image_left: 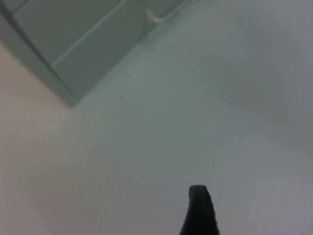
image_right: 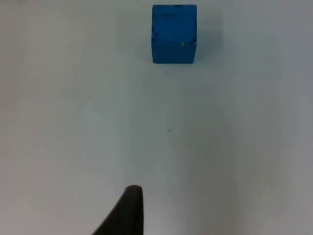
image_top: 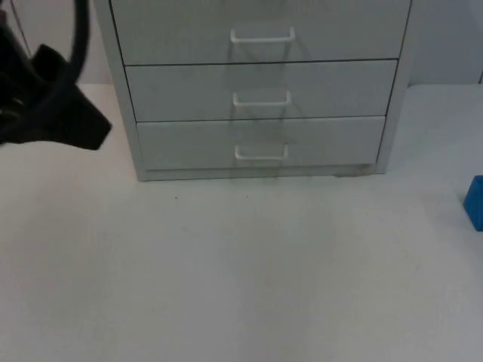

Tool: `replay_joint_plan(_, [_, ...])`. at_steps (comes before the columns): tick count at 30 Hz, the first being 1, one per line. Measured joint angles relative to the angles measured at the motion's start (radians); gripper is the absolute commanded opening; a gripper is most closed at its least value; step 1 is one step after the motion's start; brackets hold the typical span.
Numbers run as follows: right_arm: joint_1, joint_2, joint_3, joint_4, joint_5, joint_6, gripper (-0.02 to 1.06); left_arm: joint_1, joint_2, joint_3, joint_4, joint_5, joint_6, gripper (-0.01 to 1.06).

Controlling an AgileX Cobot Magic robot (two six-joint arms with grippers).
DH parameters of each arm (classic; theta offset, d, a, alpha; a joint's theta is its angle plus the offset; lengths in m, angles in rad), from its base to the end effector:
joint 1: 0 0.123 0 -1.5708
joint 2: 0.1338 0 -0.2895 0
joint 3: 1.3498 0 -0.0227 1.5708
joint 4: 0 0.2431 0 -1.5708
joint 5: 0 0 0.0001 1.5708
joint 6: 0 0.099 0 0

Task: Open the drawer with the left hand, place the block into the drawer with the right hand, then close the drawer with the left hand.

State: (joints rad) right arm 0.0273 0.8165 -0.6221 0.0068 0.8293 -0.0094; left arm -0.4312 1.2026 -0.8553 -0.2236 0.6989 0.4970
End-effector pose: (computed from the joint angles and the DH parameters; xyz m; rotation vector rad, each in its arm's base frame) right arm 0.1343 0.0042 0.2753 -0.0423 2.5070 0.0155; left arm 0.2037 -0.1093 0.2844 0.9829 2.3179 -0.2235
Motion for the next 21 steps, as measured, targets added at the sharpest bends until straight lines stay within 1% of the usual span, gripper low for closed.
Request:
replay_joint_plan(1, [0.0, 0.0, 0.0, 0.0, 0.0, 0.0, 1.03, 0.0, 0.0, 0.0, 0.0, 0.0, 0.0, 0.6])
replay_joint_plan(2, [0.0, 0.0, 0.007, 0.0, -0.005, 0.0, 1.03, -0.022, 0.014, -0.007, 0.045, -0.009, -0.016, 0.6])
replay_joint_plan(3, [0.0, 0.0, 0.014, 0.0, -0.01, 0.0, 1.03, -0.118, 0.051, -0.024, 0.186, -0.031, -0.071, 0.6])
replay_joint_plan(4, [0.0, 0.0, 0.016, 0.0, -0.009, 0.0, 1.03, -0.148, 0.066, -0.027, 0.245, -0.038, -0.095, 0.6])
replay_joint_plan(5, [0.0, 0.0, 0.016, 0.0, -0.009, 0.0, 1.03, -0.223, 0.111, -0.03, 0.431, -0.045, -0.172, 0.6])
replay_joint_plan(6, [0.0, 0.0, 0.016, 0.0, -0.009, 0.0, 1.03, -0.248, 0.126, -0.03, 0.492, -0.045, -0.189, 0.6])
replay_joint_plan(7, [0.0, 0.0, 0.018, 0.0, -0.009, 0.0, 1.03, -0.293, 0.152, -0.03, 0.587, -0.045, -0.239, 0.6])
replay_joint_plan(8, [0.0, 0.0, 0.018, 0.0, -0.009, 0.0, 1.03, -0.293, 0.152, -0.03, 0.587, -0.045, -0.239, 0.6])
replay_joint_plan(10, [0.0, 0.0, 0.018, 0.0, -0.009, 0.0, 1.03, -0.351, 0.213, -0.03, 0.776, -0.058, -0.325, 0.6])
replay_joint_plan(11, [0.0, 0.0, 0.02, 0.0, -0.009, 0.0, 1.03, -0.37, 0.238, -0.03, 0.834, -0.073, -0.35, 0.6])
replay_joint_plan(12, [0.0, 0.0, 0.02, 0.0, -0.009, 0.0, 1.03, -0.381, 0.267, -0.03, 0.887, -0.1, -0.369, 0.6])
replay_joint_plan(13, [0.0, 0.0, 0.02, 0.0, -0.009, 0.0, 1.03, -0.381, 0.267, -0.03, 0.887, -0.1, -0.369, 0.6])
replay_joint_plan(14, [0.0, 0.0, 0.022, 0.0, -0.009, 0.0, 1.03, -0.383, 0.306, -0.03, 0.943, -0.157, -0.386, 0.6])
replay_joint_plan(17, [0.0, 0.0, 0.025, -0.007, -0.009, 0.0, 1.03, -0.386, 0.384, -0.03, 1.066, -0.28, -0.398, 0.59])
replay_joint_plan(18, [0.0, 0.0, 0.025, -0.007, -0.009, 0.0, 1.03, -0.386, 0.384, -0.03, 1.066, -0.28, -0.398, 0.59])
replay_joint_plan(20, [0.0, 0.0, 0.025, -0.014, -0.009, 0.0, 1.03, -0.384, 0.445, -0.036, 1.179, -0.36, -0.44, 0.59])
replay_joint_plan(21, [0.0, 0.0, 0.025, -0.019, -0.009, 0.0, 1.03, -0.384, 0.501, -0.052, 1.273, -0.39, -0.497, 0.59])
